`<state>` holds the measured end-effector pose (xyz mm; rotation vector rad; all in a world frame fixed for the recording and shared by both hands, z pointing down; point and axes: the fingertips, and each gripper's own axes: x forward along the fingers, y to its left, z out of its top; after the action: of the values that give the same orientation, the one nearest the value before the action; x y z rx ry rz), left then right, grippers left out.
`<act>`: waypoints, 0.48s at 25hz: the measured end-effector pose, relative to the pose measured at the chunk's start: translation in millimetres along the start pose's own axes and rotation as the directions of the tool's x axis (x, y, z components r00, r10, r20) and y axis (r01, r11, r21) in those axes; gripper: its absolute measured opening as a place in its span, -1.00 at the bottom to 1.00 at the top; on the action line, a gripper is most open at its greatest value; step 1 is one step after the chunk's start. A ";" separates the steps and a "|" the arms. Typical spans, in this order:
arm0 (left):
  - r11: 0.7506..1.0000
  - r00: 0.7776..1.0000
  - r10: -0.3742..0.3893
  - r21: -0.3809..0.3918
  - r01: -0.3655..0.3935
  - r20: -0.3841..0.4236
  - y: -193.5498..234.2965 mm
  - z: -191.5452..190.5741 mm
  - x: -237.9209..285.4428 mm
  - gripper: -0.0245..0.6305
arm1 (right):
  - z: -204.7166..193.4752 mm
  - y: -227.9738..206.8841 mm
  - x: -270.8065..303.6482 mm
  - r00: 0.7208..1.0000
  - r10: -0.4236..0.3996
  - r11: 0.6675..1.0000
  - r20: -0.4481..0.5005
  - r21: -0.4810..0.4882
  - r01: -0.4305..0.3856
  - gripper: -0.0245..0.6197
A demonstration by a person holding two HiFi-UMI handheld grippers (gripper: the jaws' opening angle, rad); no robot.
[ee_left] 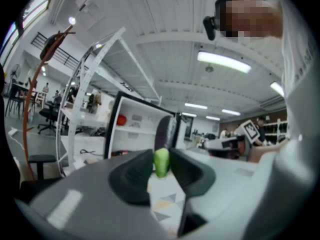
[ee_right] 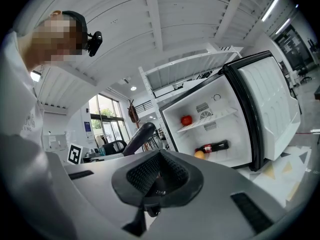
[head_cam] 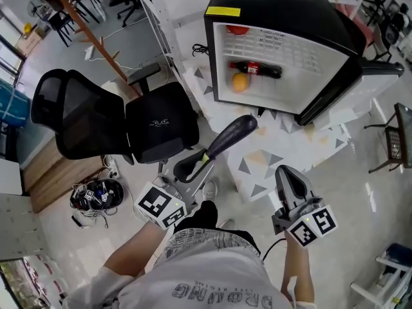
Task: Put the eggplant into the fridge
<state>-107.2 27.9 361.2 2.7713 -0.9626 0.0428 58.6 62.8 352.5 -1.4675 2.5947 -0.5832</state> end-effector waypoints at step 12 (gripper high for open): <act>0.999 0.998 -0.052 -0.005 0.052 -0.019 50.4 8.6 40.5 -0.58 | 12.4 -27.1 57.3 0.999 -0.045 0.999 -0.003 0.009 0.045 -0.92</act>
<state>-106.8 -37.1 366.0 2.7853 -0.8844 0.0587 53.5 -1.5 356.8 -1.5266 2.5637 -0.6020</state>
